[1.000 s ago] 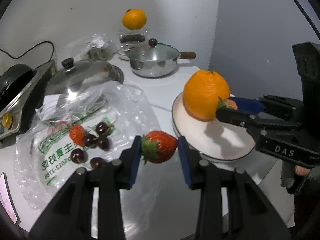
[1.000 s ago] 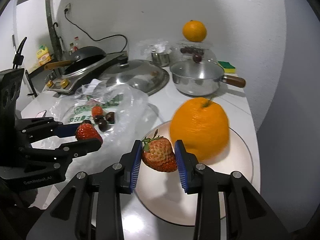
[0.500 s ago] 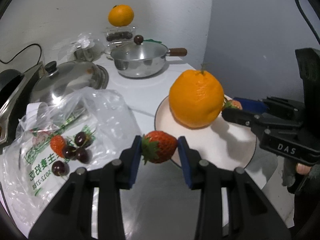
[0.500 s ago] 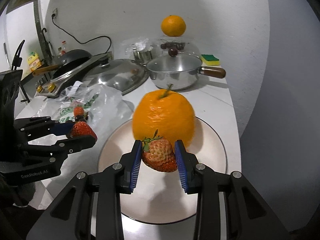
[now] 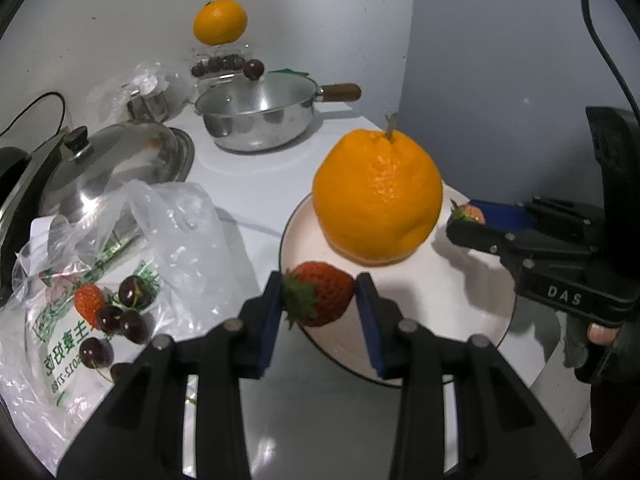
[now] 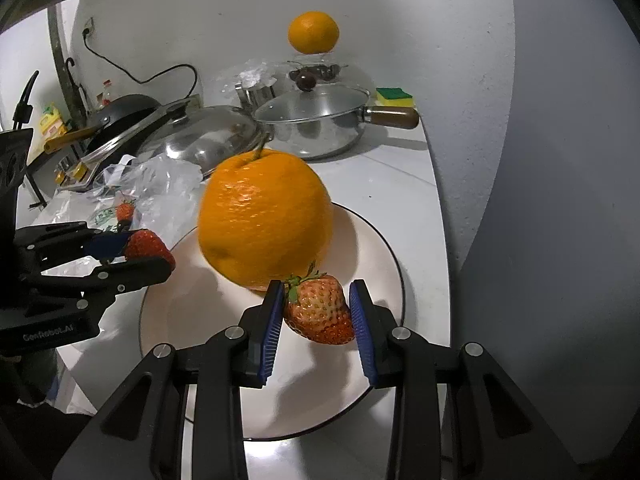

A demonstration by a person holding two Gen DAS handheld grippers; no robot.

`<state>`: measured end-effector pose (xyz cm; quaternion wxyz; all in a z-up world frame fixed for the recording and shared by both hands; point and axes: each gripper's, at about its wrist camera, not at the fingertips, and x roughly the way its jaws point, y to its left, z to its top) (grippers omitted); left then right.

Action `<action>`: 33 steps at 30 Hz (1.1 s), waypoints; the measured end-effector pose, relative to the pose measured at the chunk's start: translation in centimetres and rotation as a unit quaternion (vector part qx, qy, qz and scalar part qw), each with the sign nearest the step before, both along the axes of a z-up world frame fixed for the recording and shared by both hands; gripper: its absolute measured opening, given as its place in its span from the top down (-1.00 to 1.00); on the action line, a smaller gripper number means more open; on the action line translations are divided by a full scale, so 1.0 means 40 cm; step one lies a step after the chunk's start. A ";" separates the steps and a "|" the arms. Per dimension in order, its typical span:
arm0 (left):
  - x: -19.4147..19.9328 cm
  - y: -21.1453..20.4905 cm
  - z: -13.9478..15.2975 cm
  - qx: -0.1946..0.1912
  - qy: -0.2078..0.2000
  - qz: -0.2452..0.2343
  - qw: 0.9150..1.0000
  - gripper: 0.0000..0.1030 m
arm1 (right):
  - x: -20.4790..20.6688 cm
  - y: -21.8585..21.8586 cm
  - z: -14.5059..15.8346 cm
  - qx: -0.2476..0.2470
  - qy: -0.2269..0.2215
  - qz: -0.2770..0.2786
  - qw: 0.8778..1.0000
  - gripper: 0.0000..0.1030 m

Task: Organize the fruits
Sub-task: 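Lower the strawberries onto the plate and open both grippers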

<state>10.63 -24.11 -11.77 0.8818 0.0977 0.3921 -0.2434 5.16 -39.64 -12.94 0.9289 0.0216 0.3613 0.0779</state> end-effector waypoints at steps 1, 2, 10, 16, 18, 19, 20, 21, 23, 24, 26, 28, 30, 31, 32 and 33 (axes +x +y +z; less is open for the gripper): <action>0.004 -0.003 -0.002 0.001 0.001 0.000 1.000 0.27 | 0.004 -0.003 -0.003 -0.001 0.001 -0.001 1.000 0.31; 0.006 -0.006 -0.004 0.001 0.002 0.000 1.000 0.27 | 0.006 -0.004 -0.005 -0.001 0.001 -0.001 1.000 0.31; 0.022 -0.024 -0.018 0.006 0.005 -0.006 1.000 0.27 | 0.025 -0.011 -0.021 -0.003 0.007 -0.002 1.000 0.31; 0.032 -0.026 -0.025 0.003 0.008 -0.008 1.000 0.26 | 0.037 -0.005 -0.031 -0.012 0.013 0.001 1.000 0.31; 0.034 -0.025 -0.025 -0.001 0.011 -0.011 1.000 0.25 | 0.040 -0.005 -0.032 -0.012 0.014 -0.001 1.000 0.31; 0.035 -0.024 -0.024 -0.003 0.012 -0.011 1.000 0.25 | 0.041 -0.005 -0.031 -0.012 0.014 -0.002 1.000 0.31; 0.036 -0.023 -0.024 -0.004 0.012 -0.011 1.000 0.25 | 0.042 -0.005 -0.031 -0.012 0.015 -0.002 1.000 0.31; 0.037 -0.023 -0.023 -0.005 0.011 -0.011 1.000 0.25 | 0.043 -0.003 -0.032 -0.014 0.016 -0.003 1.000 0.31; 0.039 -0.022 -0.020 -0.008 0.010 -0.012 1.000 0.25 | 0.043 -0.003 -0.033 -0.015 0.018 -0.003 1.000 0.31; 0.041 -0.022 -0.019 -0.009 0.011 -0.012 1.000 0.22 | 0.044 -0.003 -0.034 -0.015 0.018 -0.003 1.000 0.31; 0.040 -0.021 -0.018 -0.011 0.011 -0.013 1.000 0.20 | 0.044 -0.001 -0.034 -0.017 0.019 -0.004 1.000 0.30; 0.037 -0.021 -0.015 -0.015 0.011 -0.015 1.000 0.18 | 0.044 -0.001 -0.033 -0.016 0.019 -0.005 1.000 0.30; 0.035 -0.020 -0.013 -0.016 0.010 -0.016 1.000 0.13 | 0.043 0.001 -0.032 -0.019 0.020 -0.006 1.000 0.29; 0.034 -0.020 -0.012 -0.016 0.009 -0.015 1.000 -0.01 | 0.042 0.002 -0.030 -0.020 0.019 -0.007 1.000 0.26; 0.032 -0.018 -0.009 -0.019 0.008 -0.014 1.000 -0.07 | 0.040 0.004 -0.027 -0.022 0.018 -0.007 1.000 0.23; 0.030 -0.017 -0.006 -0.023 0.007 -0.014 1.000 -0.08 | 0.037 0.005 -0.025 -0.023 0.017 -0.008 1.000 0.21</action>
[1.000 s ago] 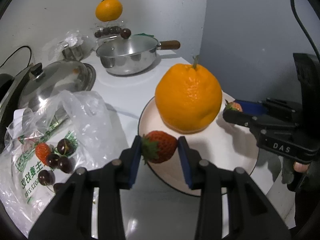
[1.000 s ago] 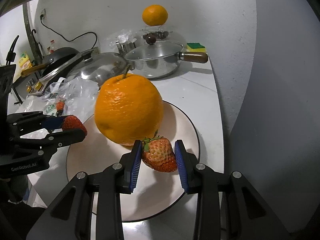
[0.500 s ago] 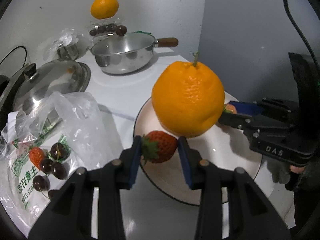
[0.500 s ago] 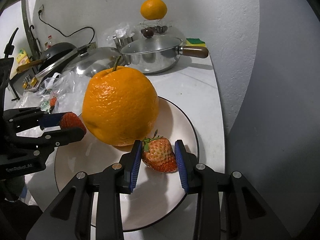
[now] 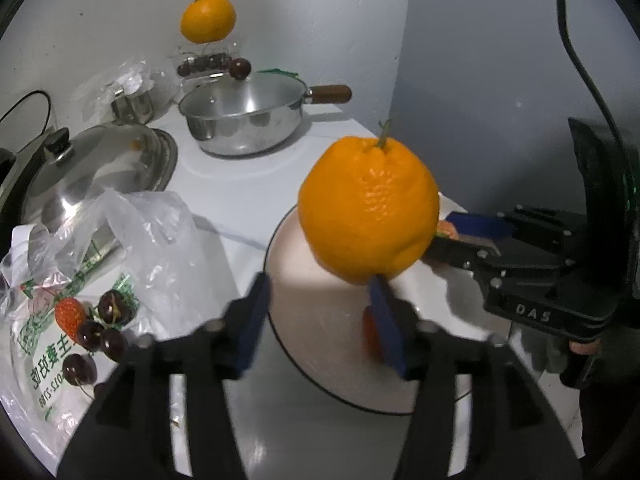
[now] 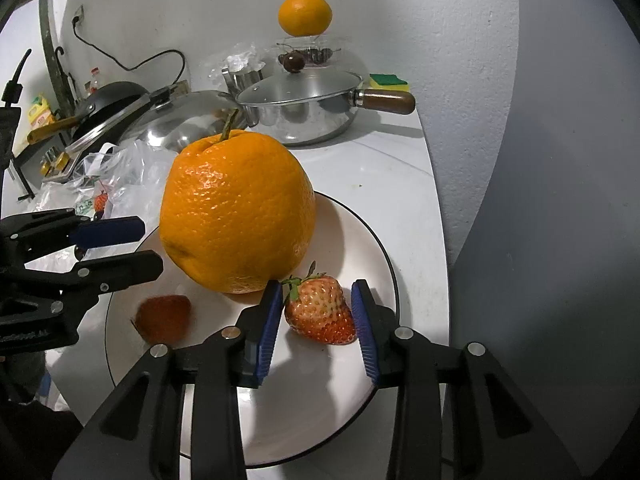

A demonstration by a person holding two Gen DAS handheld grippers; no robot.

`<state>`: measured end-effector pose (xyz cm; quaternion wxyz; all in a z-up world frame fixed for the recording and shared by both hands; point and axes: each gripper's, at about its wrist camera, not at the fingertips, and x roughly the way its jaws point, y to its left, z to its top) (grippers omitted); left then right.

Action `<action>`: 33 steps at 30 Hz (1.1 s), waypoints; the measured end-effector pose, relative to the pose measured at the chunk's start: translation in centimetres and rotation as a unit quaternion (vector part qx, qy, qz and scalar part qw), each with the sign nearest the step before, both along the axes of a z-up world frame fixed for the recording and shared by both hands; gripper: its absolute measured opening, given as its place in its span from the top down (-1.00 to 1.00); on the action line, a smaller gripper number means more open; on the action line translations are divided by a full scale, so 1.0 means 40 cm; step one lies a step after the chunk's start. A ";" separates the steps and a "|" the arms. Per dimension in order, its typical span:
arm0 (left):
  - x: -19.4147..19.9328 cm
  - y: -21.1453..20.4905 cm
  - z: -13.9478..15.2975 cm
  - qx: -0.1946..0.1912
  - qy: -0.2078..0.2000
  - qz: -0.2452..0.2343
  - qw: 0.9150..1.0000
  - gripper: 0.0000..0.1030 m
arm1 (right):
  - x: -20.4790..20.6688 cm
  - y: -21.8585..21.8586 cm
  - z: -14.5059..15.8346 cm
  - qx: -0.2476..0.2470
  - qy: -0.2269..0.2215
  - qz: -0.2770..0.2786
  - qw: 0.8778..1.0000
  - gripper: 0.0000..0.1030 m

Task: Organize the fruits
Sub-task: 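Lower the strawberries onto the plate and open both grippers, then move both open grippers back over the cherries in the plastic bag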

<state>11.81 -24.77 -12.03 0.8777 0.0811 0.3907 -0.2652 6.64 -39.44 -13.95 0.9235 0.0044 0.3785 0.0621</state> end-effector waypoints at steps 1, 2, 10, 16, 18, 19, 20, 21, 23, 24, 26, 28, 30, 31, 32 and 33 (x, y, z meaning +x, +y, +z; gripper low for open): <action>-0.002 0.002 0.003 -0.002 -0.001 0.000 1.000 -0.08 | -0.004 0.001 0.003 -0.003 -0.002 -0.002 1.000 0.13; -0.005 0.003 0.007 -0.003 -0.004 0.000 1.000 -0.08 | -0.006 0.001 0.005 -0.005 -0.003 -0.004 1.000 -0.04; -0.028 0.019 0.022 -0.004 -0.012 0.005 1.000 -0.08 | -0.028 0.012 0.029 0.001 -0.014 -0.003 1.000 -0.22; -0.047 0.034 0.036 -0.007 -0.018 0.008 1.000 -0.08 | -0.043 0.025 0.044 -0.003 -0.020 -0.005 1.000 -0.22; -0.053 0.040 0.040 -0.008 -0.020 0.010 1.000 -0.08 | -0.048 0.029 0.048 -0.004 -0.022 -0.006 1.000 -0.22; -0.056 0.044 0.042 -0.008 -0.021 0.011 1.000 -0.08 | -0.051 0.030 0.049 -0.003 -0.022 -0.006 1.000 -0.22; -0.059 0.048 0.044 -0.009 -0.022 0.012 1.000 -0.08 | -0.054 0.033 0.052 -0.003 -0.023 -0.006 1.000 -0.22; -0.062 0.051 0.046 -0.009 -0.023 0.013 1.000 -0.08 | -0.056 0.036 0.053 -0.004 -0.023 -0.006 1.000 -0.22; -0.068 0.058 0.052 -0.011 -0.026 0.014 0.999 -0.08 | -0.061 0.044 0.059 -0.006 -0.025 -0.007 1.000 -0.22; -0.071 0.061 0.054 -0.012 -0.028 0.014 0.999 -0.08 | -0.063 0.047 0.062 -0.006 -0.026 -0.006 1.000 -0.22; -0.076 0.069 0.058 -0.013 -0.031 0.016 0.999 -0.09 | -0.067 0.053 0.067 -0.008 -0.027 -0.007 1.000 -0.22; -0.081 0.074 0.061 -0.012 -0.034 0.019 0.999 -0.09 | -0.072 0.061 0.071 -0.009 -0.028 -0.007 1.000 -0.22; -0.084 0.082 0.064 -0.013 -0.035 0.021 0.999 -0.24 | -0.077 0.068 0.076 -0.010 -0.030 -0.008 0.999 -0.22; -0.086 0.088 0.067 -0.015 -0.037 0.022 0.999 -0.42 | -0.080 0.072 0.079 -0.010 -0.031 -0.008 0.999 -0.22; -0.089 0.095 0.070 -0.018 -0.040 0.026 0.999 -0.46 | -0.082 0.077 0.082 -0.010 -0.033 -0.008 0.999 -0.23; -0.094 0.101 0.073 -0.021 -0.042 0.028 0.999 -0.48 | -0.083 0.078 0.084 -0.011 -0.034 -0.008 0.999 -0.23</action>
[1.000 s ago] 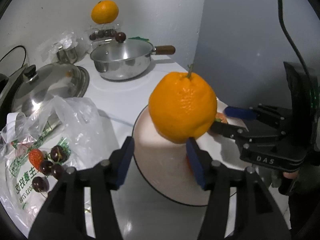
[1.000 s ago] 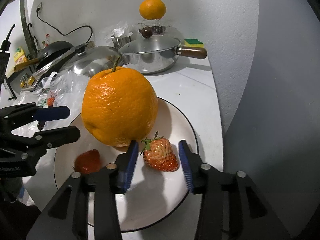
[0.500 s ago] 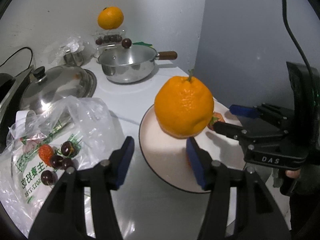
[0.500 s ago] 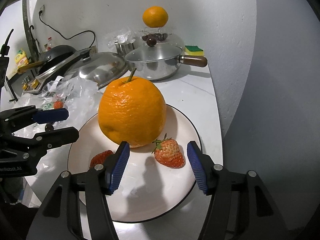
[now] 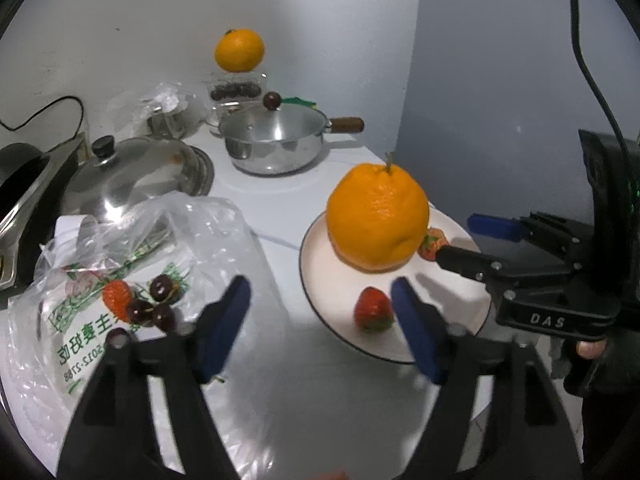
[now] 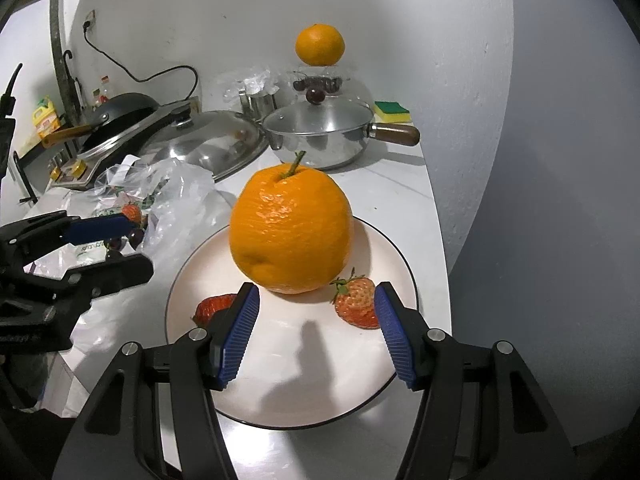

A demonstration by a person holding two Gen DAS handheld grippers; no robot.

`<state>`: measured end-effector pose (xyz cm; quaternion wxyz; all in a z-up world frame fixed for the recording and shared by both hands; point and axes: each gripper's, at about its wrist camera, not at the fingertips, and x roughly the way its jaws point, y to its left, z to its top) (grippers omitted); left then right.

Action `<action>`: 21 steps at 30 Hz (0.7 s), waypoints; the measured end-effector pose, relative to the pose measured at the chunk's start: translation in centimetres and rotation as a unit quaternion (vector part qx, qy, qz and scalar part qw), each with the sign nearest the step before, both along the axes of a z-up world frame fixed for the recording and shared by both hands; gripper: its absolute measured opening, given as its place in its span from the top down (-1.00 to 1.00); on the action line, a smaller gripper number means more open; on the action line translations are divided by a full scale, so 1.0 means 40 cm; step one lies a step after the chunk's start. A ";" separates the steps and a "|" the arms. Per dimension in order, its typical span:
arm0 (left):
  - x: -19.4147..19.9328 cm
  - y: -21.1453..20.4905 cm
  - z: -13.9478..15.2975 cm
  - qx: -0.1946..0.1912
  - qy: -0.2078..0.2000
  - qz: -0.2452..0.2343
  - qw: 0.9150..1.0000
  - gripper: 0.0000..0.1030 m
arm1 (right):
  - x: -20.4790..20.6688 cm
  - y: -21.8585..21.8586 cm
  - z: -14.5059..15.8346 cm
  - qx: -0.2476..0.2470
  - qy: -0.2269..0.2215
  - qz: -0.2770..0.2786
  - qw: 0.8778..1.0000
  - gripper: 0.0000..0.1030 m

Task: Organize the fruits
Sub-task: 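Move both open grippers back over the cherries in the plastic bag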

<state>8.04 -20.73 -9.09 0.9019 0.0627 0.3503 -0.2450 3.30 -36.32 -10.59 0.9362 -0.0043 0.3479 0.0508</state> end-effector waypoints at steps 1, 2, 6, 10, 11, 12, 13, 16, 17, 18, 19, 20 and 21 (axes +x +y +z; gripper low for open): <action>-0.003 0.007 0.003 -0.002 0.000 0.002 1.000 -0.49 | -0.003 0.005 0.002 -0.001 -0.001 0.001 1.000 -0.24; -0.006 0.013 0.005 -0.003 -0.002 0.004 1.000 -0.49 | -0.005 0.010 0.005 -0.001 -0.002 0.001 1.000 -0.24; -0.018 0.034 0.011 -0.005 -0.006 0.010 1.000 -0.49 | -0.013 0.037 0.014 -0.006 -0.005 0.007 1.000 -0.24; -0.031 0.060 0.016 -0.009 -0.009 0.016 1.000 -0.49 | -0.019 0.062 0.019 -0.010 -0.006 0.012 1.000 -0.24; -0.034 0.068 0.016 -0.009 -0.010 0.018 1.000 -0.49 | -0.019 0.068 0.021 -0.011 -0.006 0.014 1.000 -0.24; -0.037 0.073 0.016 -0.009 -0.010 0.020 1.000 -0.49 | -0.019 0.076 0.023 -0.011 -0.007 0.015 1.000 -0.24; -0.039 0.082 0.016 -0.010 -0.010 0.022 1.000 -0.49 | -0.020 0.083 0.024 -0.012 -0.007 0.016 1.000 -0.24; -0.044 0.100 0.017 -0.011 -0.009 0.026 1.000 -0.49 | -0.020 0.103 0.027 -0.013 -0.008 0.021 1.000 -0.24; -0.046 0.107 0.017 -0.010 -0.009 0.028 1.000 -0.49 | -0.020 0.112 0.028 -0.012 -0.009 0.023 1.000 -0.24; -0.047 0.112 0.017 -0.010 -0.010 0.030 0.999 -0.49 | -0.020 0.117 0.029 -0.012 -0.010 0.025 1.000 -0.24; -0.049 0.119 0.018 -0.009 -0.011 0.032 0.999 -0.49 | -0.020 0.123 0.030 -0.011 -0.010 0.026 1.000 -0.24; -0.051 0.125 0.019 -0.010 -0.012 0.034 0.999 -0.49 | -0.019 0.130 0.030 -0.011 -0.010 0.028 1.000 -0.24; -0.053 0.131 0.021 -0.010 -0.013 0.036 0.999 -0.49 | -0.018 0.138 0.030 -0.010 -0.010 0.030 0.999 -0.24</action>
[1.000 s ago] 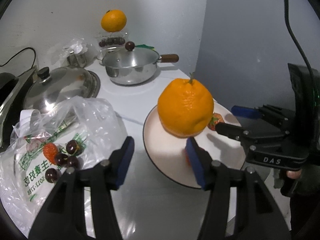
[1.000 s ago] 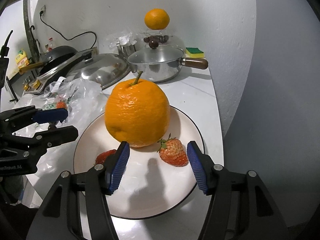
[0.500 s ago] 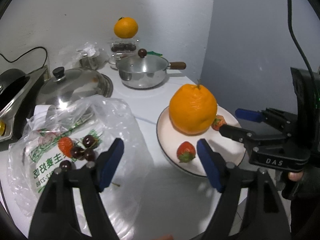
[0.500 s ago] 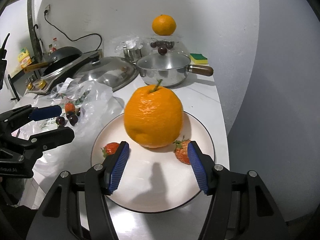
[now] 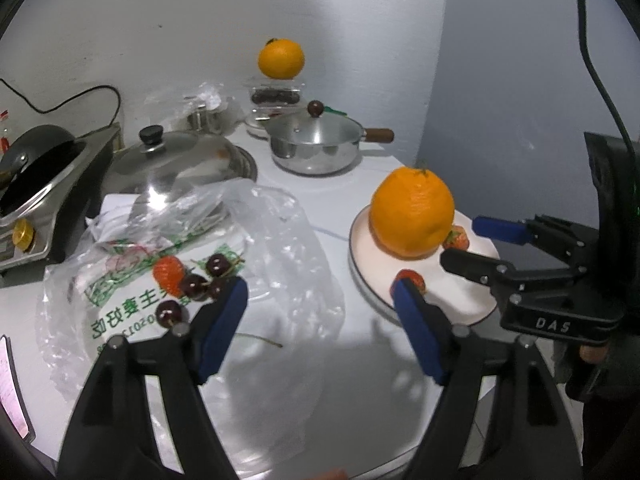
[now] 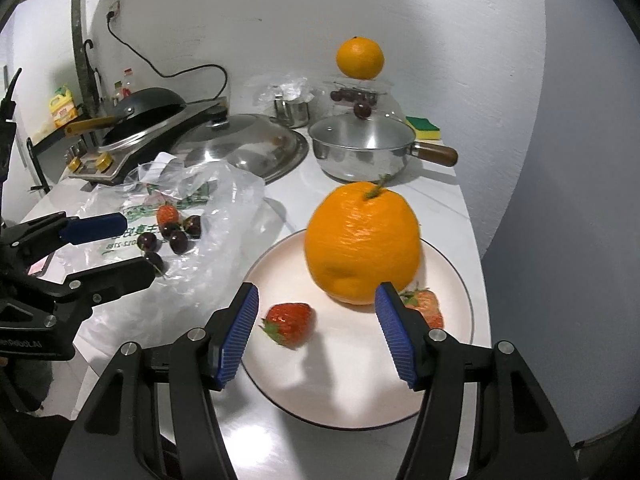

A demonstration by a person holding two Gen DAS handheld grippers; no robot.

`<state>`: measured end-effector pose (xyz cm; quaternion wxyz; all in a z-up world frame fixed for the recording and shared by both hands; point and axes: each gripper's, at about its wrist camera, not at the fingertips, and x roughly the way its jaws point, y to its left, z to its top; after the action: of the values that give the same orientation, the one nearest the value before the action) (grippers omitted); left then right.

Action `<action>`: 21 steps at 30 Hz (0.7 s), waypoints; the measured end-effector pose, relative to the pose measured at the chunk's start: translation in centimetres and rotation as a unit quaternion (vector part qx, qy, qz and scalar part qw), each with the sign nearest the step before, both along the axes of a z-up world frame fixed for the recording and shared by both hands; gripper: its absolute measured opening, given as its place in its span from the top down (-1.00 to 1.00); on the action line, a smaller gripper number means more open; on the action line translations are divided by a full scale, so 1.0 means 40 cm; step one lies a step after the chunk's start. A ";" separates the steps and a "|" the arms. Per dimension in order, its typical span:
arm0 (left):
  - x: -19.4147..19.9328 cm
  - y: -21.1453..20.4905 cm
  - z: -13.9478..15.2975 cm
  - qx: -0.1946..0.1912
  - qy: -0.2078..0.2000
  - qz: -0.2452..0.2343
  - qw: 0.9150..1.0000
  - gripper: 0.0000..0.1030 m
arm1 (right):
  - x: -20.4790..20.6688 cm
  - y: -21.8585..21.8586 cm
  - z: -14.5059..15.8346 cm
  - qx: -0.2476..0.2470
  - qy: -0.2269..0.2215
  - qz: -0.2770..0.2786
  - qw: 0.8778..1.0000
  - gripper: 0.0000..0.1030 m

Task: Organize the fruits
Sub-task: 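Move both open grippers back over the cherries in the plastic bag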

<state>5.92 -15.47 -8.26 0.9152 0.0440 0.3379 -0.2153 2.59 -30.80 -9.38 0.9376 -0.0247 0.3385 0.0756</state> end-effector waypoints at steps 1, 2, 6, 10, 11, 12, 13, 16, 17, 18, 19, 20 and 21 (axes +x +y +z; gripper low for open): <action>-0.002 0.008 0.002 -0.001 -0.001 0.003 1.000 -0.49 | 0.001 0.003 -0.001 0.000 0.000 0.002 1.000 -0.24; -0.004 0.018 0.004 -0.004 -0.003 0.007 1.000 -0.49 | 0.003 0.012 -0.001 -0.001 0.001 0.004 1.000 -0.24; -0.005 0.057 0.005 -0.008 -0.003 0.021 1.000 -0.49 | 0.015 0.047 0.002 -0.007 0.002 0.015 1.000 -0.24; -0.004 0.101 0.000 -0.011 -0.001 0.037 0.999 -0.49 | 0.029 0.089 0.005 -0.012 0.002 0.024 1.000 -0.24; -0.003 0.115 -0.002 -0.012 0.000 0.041 0.999 -0.49 | 0.032 0.100 0.005 -0.013 0.003 0.027 1.000 -0.24; -0.002 0.128 -0.004 -0.014 0.001 0.045 0.999 -0.49 | 0.035 0.106 0.006 -0.014 0.003 0.029 0.999 -0.24; -0.003 0.138 -0.007 -0.014 0.002 0.047 0.999 -0.49 | 0.039 0.118 0.006 -0.015 0.004 0.031 0.999 -0.24; -0.005 0.172 -0.013 -0.016 0.002 0.055 0.998 -0.49 | 0.048 0.154 0.004 -0.019 0.005 0.039 0.999 -0.24; -0.006 0.184 -0.015 -0.017 0.002 0.059 0.998 -0.49 | 0.053 0.170 0.003 -0.021 0.007 0.042 0.999 -0.24; -0.007 0.193 -0.016 -0.017 0.002 0.062 0.998 -0.49 | 0.055 0.176 0.002 -0.022 0.007 0.044 0.999 -0.24; -0.009 0.205 -0.017 -0.017 0.001 0.065 0.998 -0.49 | 0.058 0.187 0.002 -0.023 0.008 0.047 0.999 -0.24; -0.009 0.217 -0.018 -0.018 0.001 0.069 0.997 -0.49 | 0.062 0.201 0.001 -0.025 0.009 0.050 0.998 -0.24; -0.009 0.227 -0.019 -0.019 0.001 0.072 0.997 -0.49 | 0.064 0.209 0.000 -0.026 0.009 0.052 0.998 -0.24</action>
<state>5.55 -6.41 -9.03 0.9285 0.0022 0.3373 -0.1556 5.15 -22.43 -9.38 0.9282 -0.0659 0.3473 0.1159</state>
